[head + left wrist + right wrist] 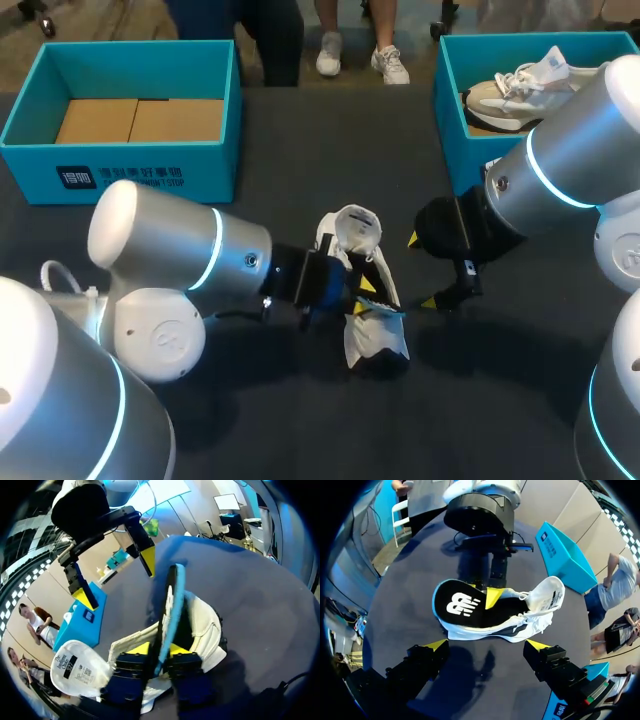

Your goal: Take the shoe out of the shoebox, open the shoe tongue, remove and reinsert the insole, then place the shoe into the shoebox

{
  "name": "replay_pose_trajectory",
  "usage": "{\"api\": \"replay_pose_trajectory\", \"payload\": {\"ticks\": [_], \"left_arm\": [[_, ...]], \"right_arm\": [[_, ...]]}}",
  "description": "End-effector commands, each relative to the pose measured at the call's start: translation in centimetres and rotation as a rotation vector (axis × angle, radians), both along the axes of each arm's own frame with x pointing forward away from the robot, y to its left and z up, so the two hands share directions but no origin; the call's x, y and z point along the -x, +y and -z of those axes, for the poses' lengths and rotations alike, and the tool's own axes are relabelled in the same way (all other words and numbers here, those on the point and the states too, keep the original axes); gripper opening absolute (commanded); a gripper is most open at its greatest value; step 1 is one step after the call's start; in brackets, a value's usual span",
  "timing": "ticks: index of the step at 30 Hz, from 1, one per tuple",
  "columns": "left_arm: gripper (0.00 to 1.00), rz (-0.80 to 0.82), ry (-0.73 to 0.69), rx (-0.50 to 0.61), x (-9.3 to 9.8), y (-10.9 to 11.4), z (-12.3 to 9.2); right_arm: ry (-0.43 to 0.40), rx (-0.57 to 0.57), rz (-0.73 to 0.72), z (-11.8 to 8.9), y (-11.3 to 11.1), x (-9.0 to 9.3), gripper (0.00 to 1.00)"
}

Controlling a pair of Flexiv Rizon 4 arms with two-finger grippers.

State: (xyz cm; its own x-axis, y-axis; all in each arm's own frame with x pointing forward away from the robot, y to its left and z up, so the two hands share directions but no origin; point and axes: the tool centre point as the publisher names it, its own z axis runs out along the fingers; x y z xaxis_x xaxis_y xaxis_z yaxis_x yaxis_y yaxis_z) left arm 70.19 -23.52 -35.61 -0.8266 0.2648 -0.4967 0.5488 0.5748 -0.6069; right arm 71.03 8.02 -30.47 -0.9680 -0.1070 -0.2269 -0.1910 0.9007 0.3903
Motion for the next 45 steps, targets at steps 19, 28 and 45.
{"api": "replay_pose_trajectory", "payload": {"ticks": [19, 28, 45], "left_arm": [[0.0, -0.007, -0.117, 0.0, -2.1, 0.5, 1.1], [0.43, 0.007, -0.111, 0.05, -1.2, 0.4, -0.3], [0.0, 0.072, -0.117, 0.095, 0.1, -0.9, -0.9]], "right_arm": [[-0.002, -0.002, -0.001, 0.1, 0.0, 0.1, 1.0], [-0.002, -0.002, -0.001, 0.1, 0.0, 0.1, 1.0], [-0.002, -0.002, -0.001, 0.1, 0.0, 0.1, 1.0]]}}
